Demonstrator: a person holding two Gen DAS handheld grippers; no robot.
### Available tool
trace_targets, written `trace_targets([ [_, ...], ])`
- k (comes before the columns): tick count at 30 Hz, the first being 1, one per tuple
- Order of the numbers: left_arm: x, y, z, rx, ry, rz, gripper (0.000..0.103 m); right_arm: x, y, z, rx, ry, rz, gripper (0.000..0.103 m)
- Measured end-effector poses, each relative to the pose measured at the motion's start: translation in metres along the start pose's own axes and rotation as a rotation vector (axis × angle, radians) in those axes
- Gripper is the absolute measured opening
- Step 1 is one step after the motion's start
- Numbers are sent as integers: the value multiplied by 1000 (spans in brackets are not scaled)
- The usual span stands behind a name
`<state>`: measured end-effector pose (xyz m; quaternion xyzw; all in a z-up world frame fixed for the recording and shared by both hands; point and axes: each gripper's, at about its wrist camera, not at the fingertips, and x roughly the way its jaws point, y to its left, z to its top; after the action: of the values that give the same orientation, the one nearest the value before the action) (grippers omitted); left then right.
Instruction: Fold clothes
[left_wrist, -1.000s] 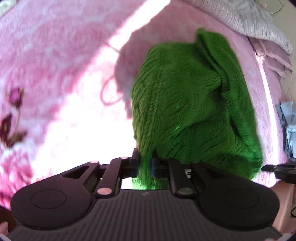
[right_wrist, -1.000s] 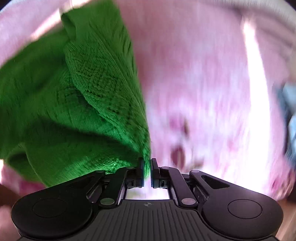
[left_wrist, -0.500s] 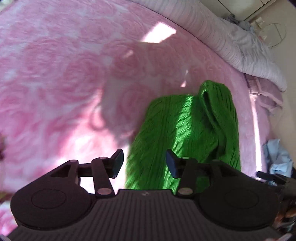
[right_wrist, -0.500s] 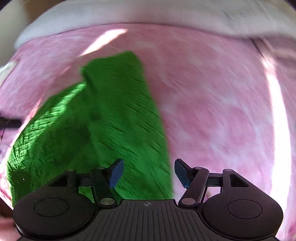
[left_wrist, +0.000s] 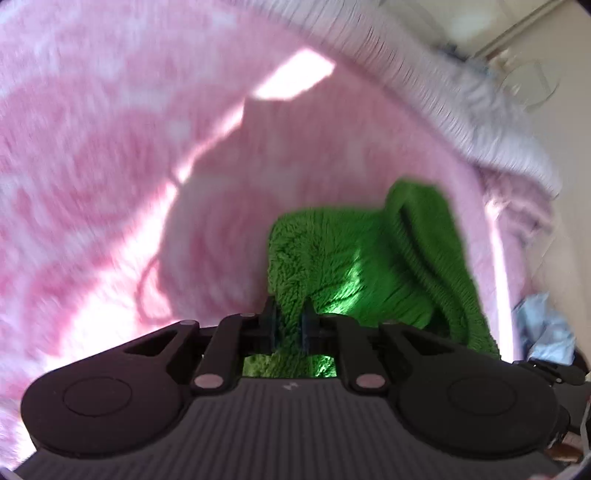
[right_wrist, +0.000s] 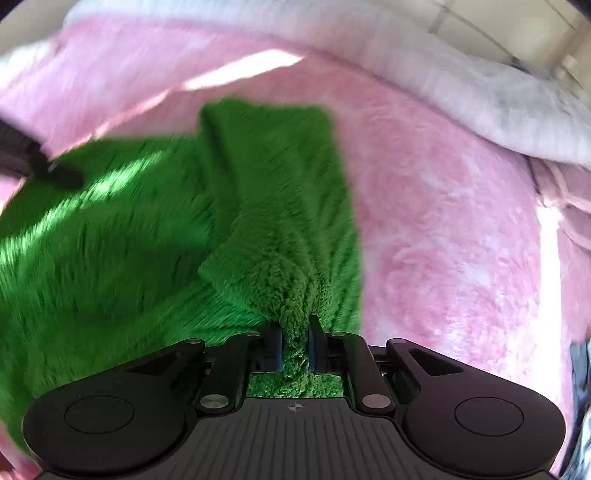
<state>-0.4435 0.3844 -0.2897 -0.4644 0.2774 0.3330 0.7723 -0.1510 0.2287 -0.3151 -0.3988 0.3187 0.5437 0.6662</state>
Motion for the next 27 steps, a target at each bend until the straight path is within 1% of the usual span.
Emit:
trace_targets([
  [4, -68, -13, 6, 58, -130, -71, 7, -51, -50, 10, 184, -190, 111, 10],
  [6, -106, -20, 7, 93, -199, -117, 7, -77, -73, 12, 274, -264, 185, 10],
  [8, -146, -25, 3, 128, -258, -183, 7, -91, -90, 11, 343, -274, 245, 10],
  [9, -159, -25, 0, 133, -258, -200, 7, -97, -98, 11, 381, -270, 278, 10],
  [10, -170, -25, -3, 136, -252, -210, 8, -96, -109, 10, 436, -221, 319, 10],
  [11, -171, -24, -8, 138, -208, -192, 10, -92, -124, 7, 526, -150, 343, 11],
  [12, -167, -21, -12, 140, -148, -163, 12, -72, -137, 1, 657, -34, 365, 16],
  [13, -158, -18, -20, 146, -67, -115, 14, -52, -148, -6, 782, 91, 378, 32],
  [14, -146, -14, -28, 153, 22, -60, 15, -28, -155, -17, 873, 243, 344, 39],
  [15, -135, -11, -36, 159, 111, -5, 15, -14, -156, -27, 902, 341, 266, 43],
  [16, -123, -7, -45, 165, 200, 51, 15, -2, -156, -34, 910, 420, 195, 43],
  [17, -116, -4, -53, 178, 250, 85, 15, -3, -148, -32, 826, 403, 162, 43],
  [18, -114, 0, -59, 185, 268, 108, 15, -3, -141, -30, 743, 386, 129, 43],
  [19, -114, 4, -62, 178, 262, 118, 15, -5, -132, -28, 660, 368, 101, 43],
  [21, -119, 13, -57, 119, 215, 109, 17, -20, -111, -33, 526, 315, 92, 43],
  [23, -122, 20, -48, 57, 162, 102, 22, -25, -98, -30, 452, 260, 99, 44],
  [26, -126, 25, -30, 21, 101, 108, 23, -31, -82, -18, 350, 171, 86, 44],
  [27, -128, 27, -25, 10, 82, 110, 23, -35, -76, -11, 317, 124, 89, 44],
])
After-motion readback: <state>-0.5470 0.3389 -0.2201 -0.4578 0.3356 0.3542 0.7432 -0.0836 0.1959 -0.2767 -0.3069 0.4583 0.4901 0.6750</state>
